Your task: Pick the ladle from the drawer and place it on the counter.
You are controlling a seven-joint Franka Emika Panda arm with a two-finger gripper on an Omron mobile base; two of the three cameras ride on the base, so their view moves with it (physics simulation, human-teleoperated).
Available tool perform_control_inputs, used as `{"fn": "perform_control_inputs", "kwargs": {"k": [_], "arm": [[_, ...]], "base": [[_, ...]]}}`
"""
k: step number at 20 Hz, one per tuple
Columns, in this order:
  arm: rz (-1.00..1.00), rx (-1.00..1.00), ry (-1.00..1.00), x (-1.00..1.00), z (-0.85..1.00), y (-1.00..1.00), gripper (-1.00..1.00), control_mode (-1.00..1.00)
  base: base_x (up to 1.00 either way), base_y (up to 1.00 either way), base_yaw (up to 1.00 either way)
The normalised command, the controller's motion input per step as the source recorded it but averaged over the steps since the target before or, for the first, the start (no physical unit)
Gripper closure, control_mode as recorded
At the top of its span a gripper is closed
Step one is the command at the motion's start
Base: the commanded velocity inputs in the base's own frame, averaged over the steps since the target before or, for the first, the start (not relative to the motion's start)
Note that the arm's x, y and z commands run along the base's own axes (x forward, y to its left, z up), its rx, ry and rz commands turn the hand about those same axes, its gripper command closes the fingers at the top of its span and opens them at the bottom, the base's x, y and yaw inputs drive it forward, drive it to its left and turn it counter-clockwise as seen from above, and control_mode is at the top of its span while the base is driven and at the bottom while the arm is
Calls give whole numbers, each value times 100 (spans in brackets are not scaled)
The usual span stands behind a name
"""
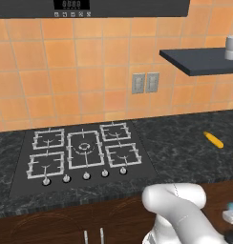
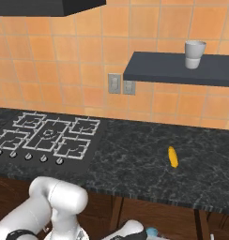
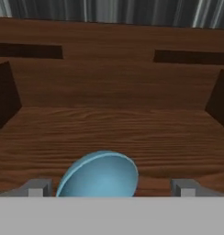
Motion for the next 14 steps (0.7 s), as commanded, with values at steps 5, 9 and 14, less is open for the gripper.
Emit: {"fn": "perform_control_inputs", "kwargs": {"k": [5, 9, 14], "arm": [[0, -1, 0, 35, -16, 0, -100, -100], [1, 0, 2, 31, -22, -6, -100, -100], [0, 0, 9, 5, -25, -10, -100, -100]], "base": [[0, 0, 0], [0, 0, 0], [0, 0, 0]]}}
